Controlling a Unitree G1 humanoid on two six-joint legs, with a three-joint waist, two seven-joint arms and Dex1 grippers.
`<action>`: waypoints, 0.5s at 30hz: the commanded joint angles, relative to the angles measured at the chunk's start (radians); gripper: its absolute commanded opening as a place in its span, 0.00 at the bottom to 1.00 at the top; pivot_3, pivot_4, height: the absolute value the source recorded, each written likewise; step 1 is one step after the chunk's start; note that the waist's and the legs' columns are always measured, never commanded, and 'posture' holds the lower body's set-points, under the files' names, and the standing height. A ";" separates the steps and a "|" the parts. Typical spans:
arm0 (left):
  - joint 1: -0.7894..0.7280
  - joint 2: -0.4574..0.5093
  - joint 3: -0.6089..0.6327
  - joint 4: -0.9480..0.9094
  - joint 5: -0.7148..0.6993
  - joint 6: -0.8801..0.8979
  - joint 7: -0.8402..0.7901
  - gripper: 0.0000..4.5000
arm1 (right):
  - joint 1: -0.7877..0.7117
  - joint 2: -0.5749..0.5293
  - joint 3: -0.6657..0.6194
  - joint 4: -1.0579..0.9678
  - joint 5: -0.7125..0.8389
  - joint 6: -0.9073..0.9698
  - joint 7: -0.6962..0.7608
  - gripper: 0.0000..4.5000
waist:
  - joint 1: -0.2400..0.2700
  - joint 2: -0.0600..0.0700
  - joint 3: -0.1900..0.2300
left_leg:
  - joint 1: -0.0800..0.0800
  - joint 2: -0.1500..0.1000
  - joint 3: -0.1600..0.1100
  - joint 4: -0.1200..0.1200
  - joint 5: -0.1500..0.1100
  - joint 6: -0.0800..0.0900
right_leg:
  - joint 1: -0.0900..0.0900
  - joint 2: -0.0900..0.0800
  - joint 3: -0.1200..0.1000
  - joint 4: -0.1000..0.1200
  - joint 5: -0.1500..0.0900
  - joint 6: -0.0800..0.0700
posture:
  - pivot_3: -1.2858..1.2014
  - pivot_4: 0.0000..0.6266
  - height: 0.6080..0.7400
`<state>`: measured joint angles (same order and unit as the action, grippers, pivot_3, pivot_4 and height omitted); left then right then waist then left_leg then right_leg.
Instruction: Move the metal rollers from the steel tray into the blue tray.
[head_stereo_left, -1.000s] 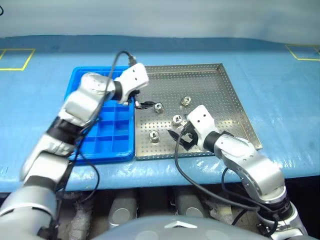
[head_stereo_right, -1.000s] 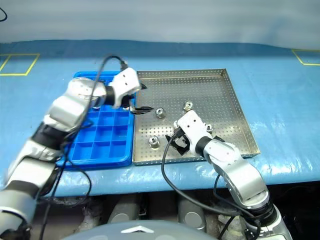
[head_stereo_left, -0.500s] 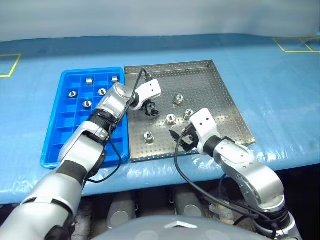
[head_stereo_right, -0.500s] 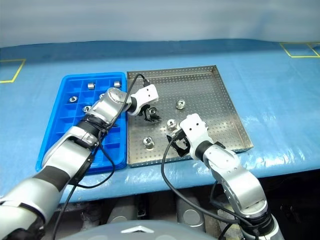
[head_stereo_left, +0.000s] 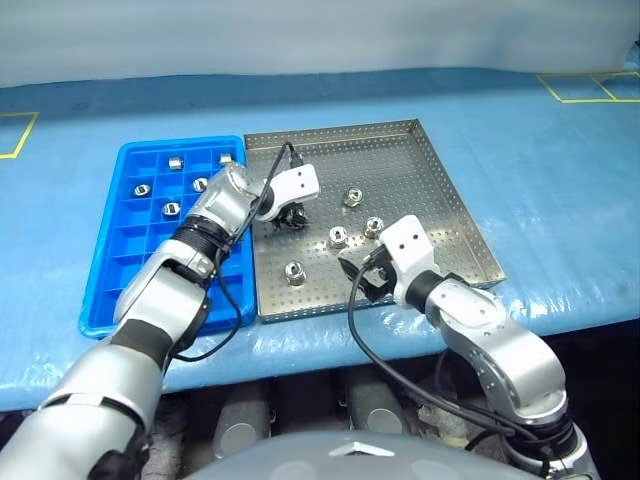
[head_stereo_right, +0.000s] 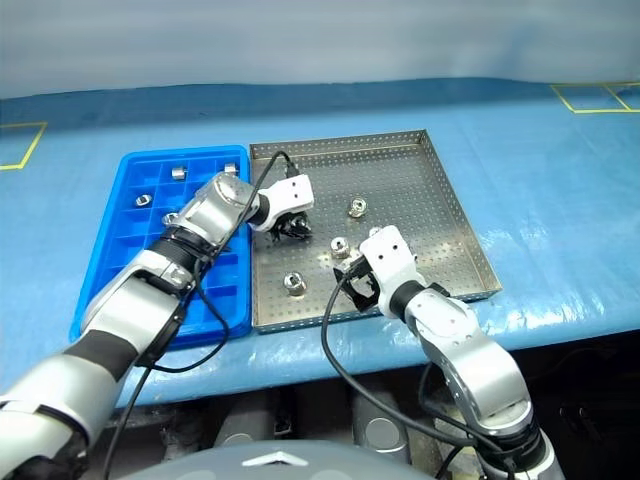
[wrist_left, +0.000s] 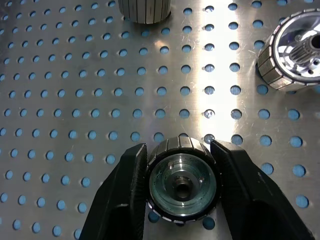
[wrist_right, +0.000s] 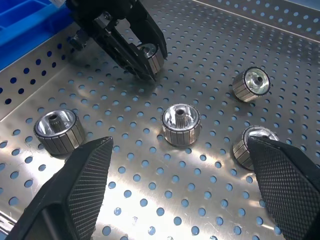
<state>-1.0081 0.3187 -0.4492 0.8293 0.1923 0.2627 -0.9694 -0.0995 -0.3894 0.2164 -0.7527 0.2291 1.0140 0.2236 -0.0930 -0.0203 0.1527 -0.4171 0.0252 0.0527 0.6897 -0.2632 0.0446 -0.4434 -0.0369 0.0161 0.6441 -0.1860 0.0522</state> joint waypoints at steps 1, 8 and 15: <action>-0.002 0.035 0.105 -0.174 -0.044 0.036 0.040 0.38 | -0.029 0.009 0.005 -0.003 0.001 -0.015 0.011 1.00 | 0.006 0.000 0.000 | 0.000 0.000 0.000 0.000 0.000 0.000 | 0.000 0.000 0.000 0.000 0.000 0.000 | 0.47 0.24 1.00; 0.190 0.113 0.338 -0.632 -0.075 0.197 0.263 0.38 | -0.081 0.034 0.042 0.029 0.003 -0.032 0.030 1.00 | 0.012 0.001 0.000 | 0.000 0.001 0.001 0.000 -0.001 0.001 | 0.000 -0.001 0.000 -0.001 0.003 -0.004 | 0.48 0.24 1.00; 0.543 0.149 0.569 -1.027 -0.018 0.352 0.536 0.38 | -0.149 0.065 0.113 0.094 0.000 -0.066 0.066 1.00 | 0.036 0.000 0.000 | 0.001 0.001 0.000 -0.001 0.000 0.000 | 0.001 -0.001 0.000 0.000 0.003 -0.005 | 0.51 0.24 1.00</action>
<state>-0.4862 0.4623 0.0659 -0.0965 0.1574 0.5816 -0.4895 -0.2287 -0.3310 0.3229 -0.6465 0.2282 0.9755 0.2775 -0.0566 -0.0199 0.1523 -0.4160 0.0263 0.0531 0.6893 -0.2635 0.0449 -0.4424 -0.0378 0.0155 0.6444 -0.1831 0.0476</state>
